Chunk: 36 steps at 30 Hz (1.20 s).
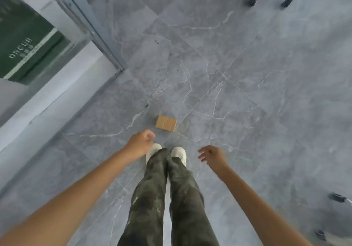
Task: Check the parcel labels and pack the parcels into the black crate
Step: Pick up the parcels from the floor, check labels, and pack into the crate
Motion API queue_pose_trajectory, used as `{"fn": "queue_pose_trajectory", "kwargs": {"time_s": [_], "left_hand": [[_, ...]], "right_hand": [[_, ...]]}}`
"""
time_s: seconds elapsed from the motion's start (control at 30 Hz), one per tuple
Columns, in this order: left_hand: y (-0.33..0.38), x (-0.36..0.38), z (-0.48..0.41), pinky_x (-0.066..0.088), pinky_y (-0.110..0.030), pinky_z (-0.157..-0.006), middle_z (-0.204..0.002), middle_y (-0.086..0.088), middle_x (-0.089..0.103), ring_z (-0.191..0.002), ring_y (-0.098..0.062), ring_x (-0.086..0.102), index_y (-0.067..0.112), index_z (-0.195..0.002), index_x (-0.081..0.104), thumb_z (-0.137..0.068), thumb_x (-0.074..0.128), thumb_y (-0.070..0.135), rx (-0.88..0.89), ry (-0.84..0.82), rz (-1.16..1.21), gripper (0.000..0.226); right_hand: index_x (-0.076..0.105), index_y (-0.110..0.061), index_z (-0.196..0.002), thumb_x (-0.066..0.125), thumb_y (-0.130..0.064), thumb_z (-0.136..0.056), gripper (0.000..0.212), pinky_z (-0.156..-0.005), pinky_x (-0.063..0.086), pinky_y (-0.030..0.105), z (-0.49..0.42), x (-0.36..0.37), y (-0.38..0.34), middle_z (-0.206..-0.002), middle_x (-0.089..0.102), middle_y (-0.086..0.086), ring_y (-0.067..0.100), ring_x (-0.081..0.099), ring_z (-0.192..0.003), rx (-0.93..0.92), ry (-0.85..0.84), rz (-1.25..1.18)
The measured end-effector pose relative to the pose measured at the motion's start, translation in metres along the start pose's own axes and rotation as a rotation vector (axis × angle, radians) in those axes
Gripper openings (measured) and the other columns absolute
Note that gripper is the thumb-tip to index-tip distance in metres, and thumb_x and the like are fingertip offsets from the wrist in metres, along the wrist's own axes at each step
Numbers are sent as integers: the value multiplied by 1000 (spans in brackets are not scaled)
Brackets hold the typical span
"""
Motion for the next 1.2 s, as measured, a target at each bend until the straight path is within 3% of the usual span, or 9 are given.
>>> {"fn": "queue_pose_trajectory", "kwargs": {"time_s": [0.17, 0.37, 0.53, 0.7, 0.8, 0.9, 0.97, 1.1, 1.2], "left_hand": [[-102, 66, -212, 37, -33, -99, -136, -20, 48, -124, -32, 47, 2, -136, 41, -88, 51, 4, -124, -11, -88, 49], [-172, 160, -382, 24, -38, -113, -153, -18, 20, -140, -32, 25, 7, -148, 16, -90, 46, 4, -181, -81, -116, 66], [-160, 174, -375, 44, -27, -83, -134, -16, 47, -109, -24, 47, 8, -136, 39, -90, 45, 0, -175, -112, 155, 47], [-54, 61, -257, 41, -18, -60, -99, -6, 55, -92, -16, 48, 1, -124, 50, -80, 42, -18, 54, 61, 320, 49], [46, -37, -144, 42, -8, -62, -92, 0, 57, -85, -13, 53, 4, -121, 54, -79, 55, -14, 222, 223, 394, 45], [143, -142, -10, 44, -26, -87, -111, -17, 59, -100, -24, 55, 2, -123, 53, -79, 63, -6, 356, 407, 422, 46], [200, -211, 87, 43, -30, -91, -115, -18, 59, -104, -23, 55, 4, -125, 53, -81, 64, -2, 436, 524, 431, 46], [295, -332, 269, 45, -28, -89, -111, -9, 62, -101, -15, 57, 12, -119, 57, -85, 64, 6, 644, 742, 497, 36], [346, -399, 385, 47, -20, -83, -105, -1, 62, -90, -5, 57, 16, -119, 58, -87, 63, 13, 800, 916, 524, 32]], "right_hand": [[58, 0, -123, 41, 2, -92, 35, -68, 41, 28, -210, 100, 45, -109, 63, 21, 24, 52, -85, 104, -44, -8], [24, -12, -147, 40, -1, -93, 57, -98, 39, 43, -381, 206, 71, -150, 30, 15, 33, 36, -134, 182, -238, -156], [22, -19, -146, 40, -7, -94, 56, -98, 41, 55, -375, 206, 31, -147, 32, 10, 33, 36, -132, 116, -228, -259], [37, -25, -137, 45, -12, -92, 48, -86, 47, 47, -248, 94, -61, -99, 51, 2, 17, 52, -86, -158, -20, -291], [43, -29, -133, 42, -8, -90, 48, -88, 44, 45, -123, 23, -140, -106, 56, 3, 17, 53, -91, -326, 25, -400], [46, -33, -137, 40, -6, -93, 51, -95, 43, 36, 22, -47, -232, -100, 61, -8, 10, 56, -97, -519, 50, -523], [50, -40, -132, 44, -10, -95, 48, -102, 39, 34, 119, -95, -293, -109, 63, -4, 11, 56, -109, -656, 69, -599], [52, -48, -125, 46, -15, -98, 43, -99, 41, 27, 303, -176, -402, -103, 66, -30, -10, 56, -105, -967, 39, -701], [55, -46, -122, 47, -15, -98, 41, -104, 42, 38, 424, -222, -458, -124, 60, -8, 9, 54, -118, -1191, 57, -712]]}}
Point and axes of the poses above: each hand's wrist, its own z-axis away from the middle knuckle, its own x-axis out of the palm, y = z × x, the point moved 10 cm from there along -z, towards the middle knuckle
